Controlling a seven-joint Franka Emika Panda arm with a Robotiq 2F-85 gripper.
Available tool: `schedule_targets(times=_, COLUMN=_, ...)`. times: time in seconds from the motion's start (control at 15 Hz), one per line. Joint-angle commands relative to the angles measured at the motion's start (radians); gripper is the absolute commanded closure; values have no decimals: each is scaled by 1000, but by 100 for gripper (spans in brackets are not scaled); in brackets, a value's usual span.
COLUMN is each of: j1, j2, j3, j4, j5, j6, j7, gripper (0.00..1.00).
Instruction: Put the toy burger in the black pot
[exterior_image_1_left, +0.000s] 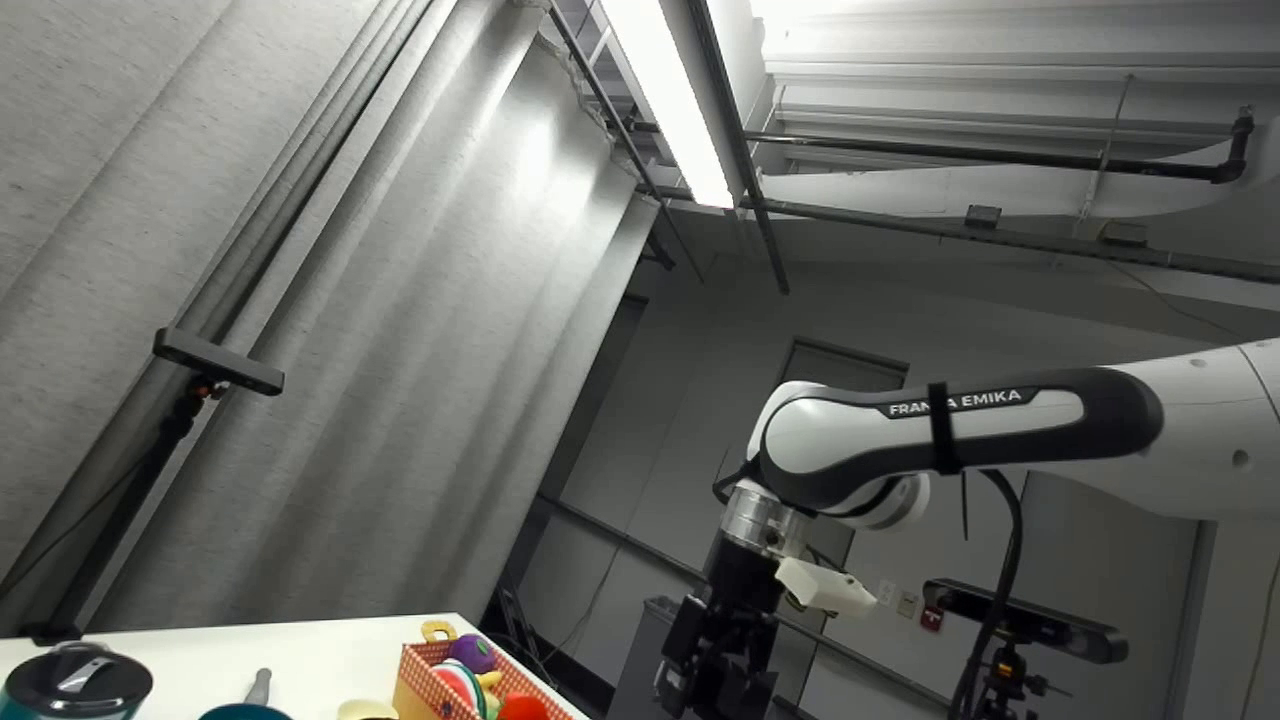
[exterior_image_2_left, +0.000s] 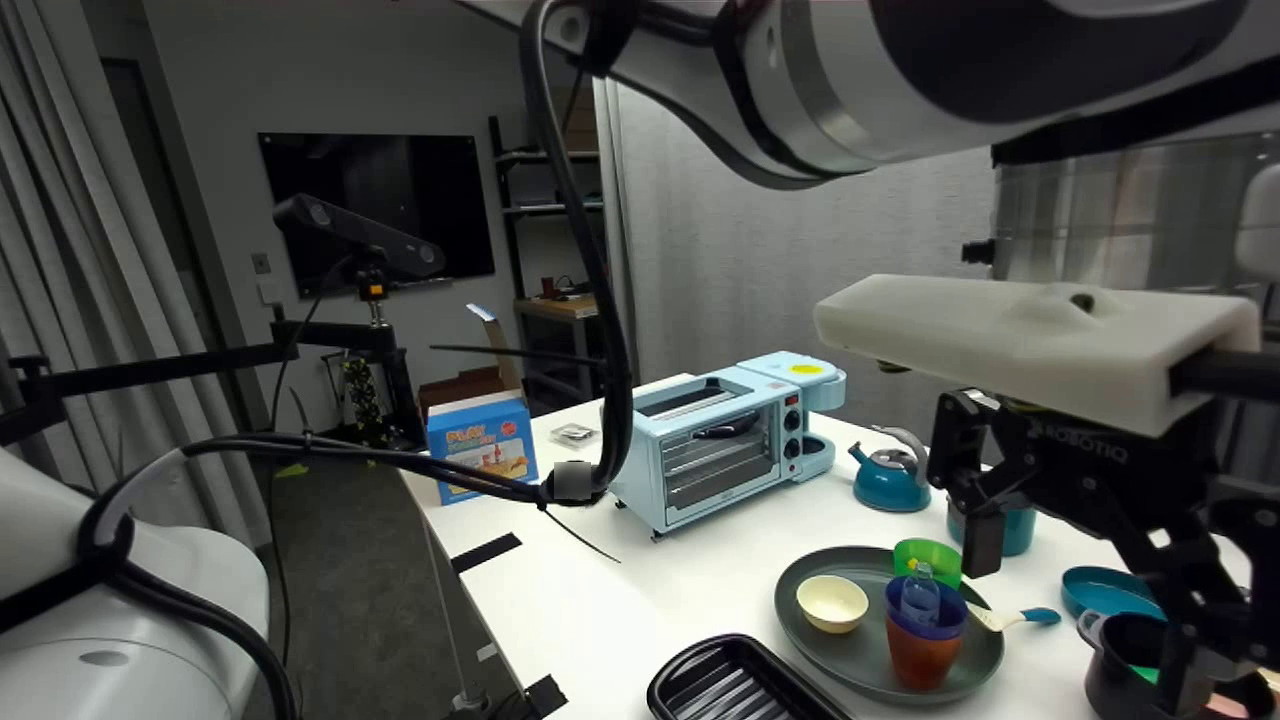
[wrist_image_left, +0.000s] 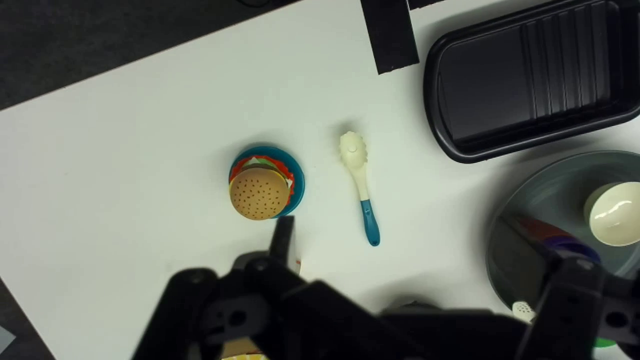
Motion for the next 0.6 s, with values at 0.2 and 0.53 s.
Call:
schedule_targets(times=0.2, j1=-23, j2=55, j3=0, j4=-25, j5=12, j6=148, j7=73, gripper=0)
schedule_targets(times=0.53, j1=-31, j2=78, j3=5, j4=-85, j5=7, j6=271, j7=145, gripper=0)
